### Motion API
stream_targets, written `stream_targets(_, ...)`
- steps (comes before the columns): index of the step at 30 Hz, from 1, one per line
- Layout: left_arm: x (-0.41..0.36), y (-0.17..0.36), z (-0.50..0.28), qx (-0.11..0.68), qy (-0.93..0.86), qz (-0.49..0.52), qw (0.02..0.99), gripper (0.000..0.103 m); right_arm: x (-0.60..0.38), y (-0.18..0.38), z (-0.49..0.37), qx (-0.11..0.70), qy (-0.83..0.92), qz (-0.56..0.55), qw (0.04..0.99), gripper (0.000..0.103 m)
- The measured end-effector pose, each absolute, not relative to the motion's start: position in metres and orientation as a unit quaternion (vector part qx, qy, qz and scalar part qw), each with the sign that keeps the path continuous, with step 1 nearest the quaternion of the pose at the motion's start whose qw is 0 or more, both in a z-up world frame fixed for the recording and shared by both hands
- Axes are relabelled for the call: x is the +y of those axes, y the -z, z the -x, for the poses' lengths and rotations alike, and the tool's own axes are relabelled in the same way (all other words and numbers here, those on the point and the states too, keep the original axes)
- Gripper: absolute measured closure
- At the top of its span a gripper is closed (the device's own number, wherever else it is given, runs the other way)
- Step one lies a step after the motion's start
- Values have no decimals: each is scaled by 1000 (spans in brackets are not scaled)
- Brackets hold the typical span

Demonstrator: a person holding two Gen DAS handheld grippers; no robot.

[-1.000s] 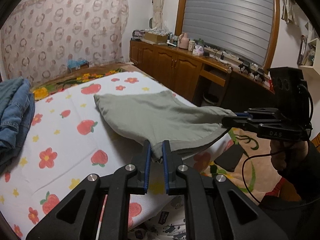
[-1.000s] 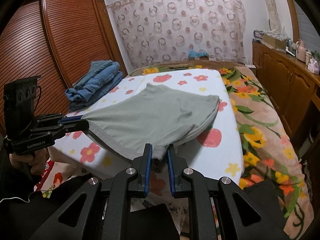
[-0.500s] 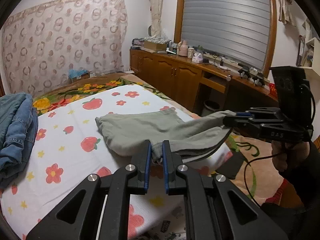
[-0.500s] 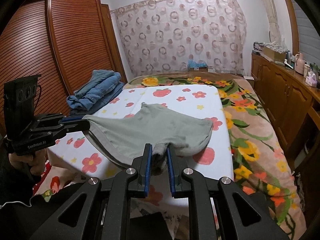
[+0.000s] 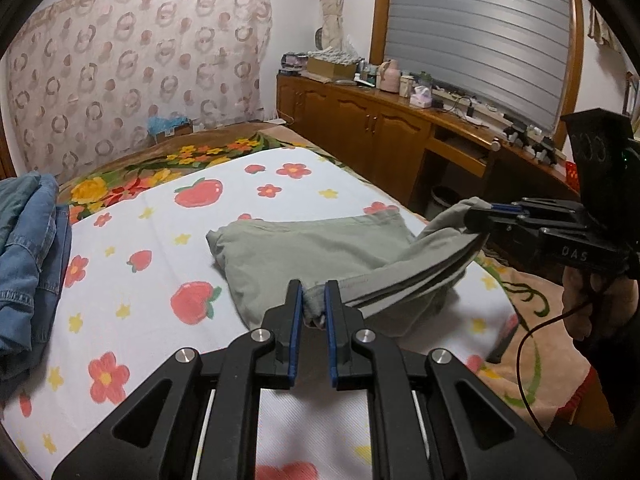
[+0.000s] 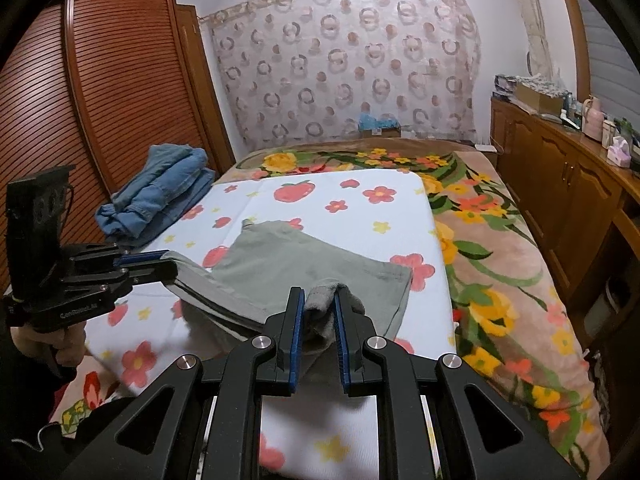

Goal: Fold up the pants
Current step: 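Lift the gripped edge with both grippers and fold it over the pants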

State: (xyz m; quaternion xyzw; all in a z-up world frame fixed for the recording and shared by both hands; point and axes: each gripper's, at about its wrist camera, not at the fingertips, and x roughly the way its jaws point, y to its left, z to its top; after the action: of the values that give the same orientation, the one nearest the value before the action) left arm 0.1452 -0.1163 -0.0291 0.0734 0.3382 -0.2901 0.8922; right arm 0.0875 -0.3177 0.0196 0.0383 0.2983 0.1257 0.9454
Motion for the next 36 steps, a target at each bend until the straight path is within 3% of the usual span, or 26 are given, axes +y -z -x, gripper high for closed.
stream_targets(29, -129, 44, -204, 368, 247, -78, 893, 91, -328, -12, -146, 335, -118, -58, 933, 88)
stream_targets(36, -123, 30, -194, 348, 261, -62, 898, 85, -330, -26, -127, 303, -97, -43, 947, 75)
